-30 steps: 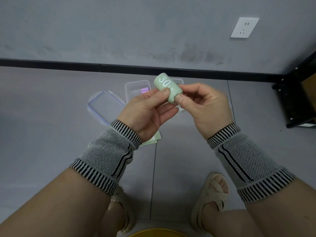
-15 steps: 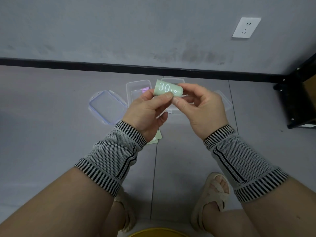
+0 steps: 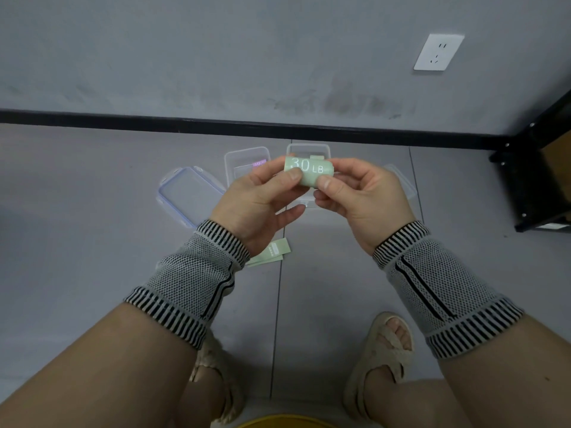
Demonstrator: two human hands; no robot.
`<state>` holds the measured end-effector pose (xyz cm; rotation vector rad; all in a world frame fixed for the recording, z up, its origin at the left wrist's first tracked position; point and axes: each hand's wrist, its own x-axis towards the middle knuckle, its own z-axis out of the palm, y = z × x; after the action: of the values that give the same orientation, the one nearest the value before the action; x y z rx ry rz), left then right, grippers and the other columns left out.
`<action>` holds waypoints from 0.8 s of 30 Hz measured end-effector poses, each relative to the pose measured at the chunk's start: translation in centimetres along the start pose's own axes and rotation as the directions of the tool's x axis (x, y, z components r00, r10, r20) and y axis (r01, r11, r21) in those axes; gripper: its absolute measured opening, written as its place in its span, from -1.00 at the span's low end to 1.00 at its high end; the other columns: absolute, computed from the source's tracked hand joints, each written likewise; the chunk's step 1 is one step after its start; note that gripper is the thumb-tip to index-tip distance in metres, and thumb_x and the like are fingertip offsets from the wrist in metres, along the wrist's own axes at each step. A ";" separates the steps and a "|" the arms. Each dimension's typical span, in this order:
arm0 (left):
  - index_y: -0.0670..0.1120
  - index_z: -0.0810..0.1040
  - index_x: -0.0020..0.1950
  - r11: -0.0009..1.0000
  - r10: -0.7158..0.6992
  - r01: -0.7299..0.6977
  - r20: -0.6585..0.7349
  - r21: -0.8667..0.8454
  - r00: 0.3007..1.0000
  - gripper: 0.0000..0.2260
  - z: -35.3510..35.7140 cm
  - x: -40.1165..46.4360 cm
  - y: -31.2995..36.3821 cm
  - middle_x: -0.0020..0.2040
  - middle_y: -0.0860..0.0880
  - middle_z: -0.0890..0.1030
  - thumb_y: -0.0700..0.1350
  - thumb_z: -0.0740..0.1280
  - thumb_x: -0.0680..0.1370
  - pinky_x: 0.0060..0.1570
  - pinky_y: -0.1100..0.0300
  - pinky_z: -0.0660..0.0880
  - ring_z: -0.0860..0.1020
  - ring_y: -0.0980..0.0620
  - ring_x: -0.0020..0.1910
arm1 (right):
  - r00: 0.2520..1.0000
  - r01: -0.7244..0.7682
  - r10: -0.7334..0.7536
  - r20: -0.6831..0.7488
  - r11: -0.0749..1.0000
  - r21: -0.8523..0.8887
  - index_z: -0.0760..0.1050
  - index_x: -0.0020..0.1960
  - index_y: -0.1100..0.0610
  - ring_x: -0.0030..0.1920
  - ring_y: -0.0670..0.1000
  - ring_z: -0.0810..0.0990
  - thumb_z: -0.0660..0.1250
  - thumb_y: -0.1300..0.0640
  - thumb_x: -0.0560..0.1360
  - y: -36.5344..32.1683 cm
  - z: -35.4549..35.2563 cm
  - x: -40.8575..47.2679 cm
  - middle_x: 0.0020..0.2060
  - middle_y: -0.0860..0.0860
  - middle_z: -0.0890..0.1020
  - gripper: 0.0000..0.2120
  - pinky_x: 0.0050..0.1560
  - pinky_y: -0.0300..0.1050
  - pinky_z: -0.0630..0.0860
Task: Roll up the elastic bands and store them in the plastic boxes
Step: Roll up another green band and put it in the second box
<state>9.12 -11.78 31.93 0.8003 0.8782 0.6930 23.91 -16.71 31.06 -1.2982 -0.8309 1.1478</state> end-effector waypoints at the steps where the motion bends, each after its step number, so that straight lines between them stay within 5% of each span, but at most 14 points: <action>1: -0.03 0.58 0.09 1.000 0.007 -0.007 -0.021 0.010 1.000 -0.84 -0.1 0.0 0.1 0.00 0.00 0.66 -0.19 0.30 0.54 -0.03 0.19 0.55 0.63 0.07 0.01 | 1.000 -0.017 0.018 -0.010 1.000 0.013 0.54 0.09 0.21 -0.27 -0.04 0.63 0.36 0.34 0.47 0.0 -0.2 0.1 -0.23 0.09 0.65 -0.80 -0.11 -0.12 0.60; 5: -0.10 0.57 0.03 0.990 0.075 -0.060 -0.122 0.125 0.990 -0.88 -0.1 0.0 -0.1 -0.13 -0.05 0.67 -0.25 0.31 0.53 -0.11 0.22 0.57 0.65 0.07 -0.13 | 0.997 -0.073 0.073 -0.005 0.996 0.048 0.53 0.11 0.23 -0.29 -0.06 0.60 0.34 0.35 0.48 0.3 -0.4 0.2 -0.26 0.06 0.63 -0.79 -0.12 -0.15 0.61; 12: -0.19 0.55 0.16 0.991 0.034 -0.001 -0.237 0.136 0.971 -0.76 1.2 0.4 -0.9 0.05 -0.16 0.64 -0.27 0.37 0.49 -0.01 0.20 0.56 0.61 0.00 0.03 | 0.989 -0.131 0.133 -0.057 0.991 0.037 0.51 0.08 0.14 -0.15 0.00 0.65 0.36 0.34 0.47 1.0 -0.5 0.8 -0.15 0.06 0.66 -0.78 -0.01 -0.07 0.61; 24: -0.15 0.57 0.16 0.965 -0.013 0.083 -0.270 0.248 0.963 -0.75 1.1 16.1 -6.4 -0.01 -0.11 0.66 -0.25 0.39 0.49 0.02 0.18 0.57 0.63 0.02 -0.01 | 0.933 -0.255 0.204 -0.297 0.956 -0.144 0.54 0.20 0.14 -0.09 -0.04 0.65 0.39 0.22 0.47 8.1 -5.6 11.8 -0.09 0.01 0.66 -0.70 -0.03 -0.15 0.60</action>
<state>18.82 -2.67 20.74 0.9267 1.2474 0.6598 31.05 -7.86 20.77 -1.7013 -0.5932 1.0537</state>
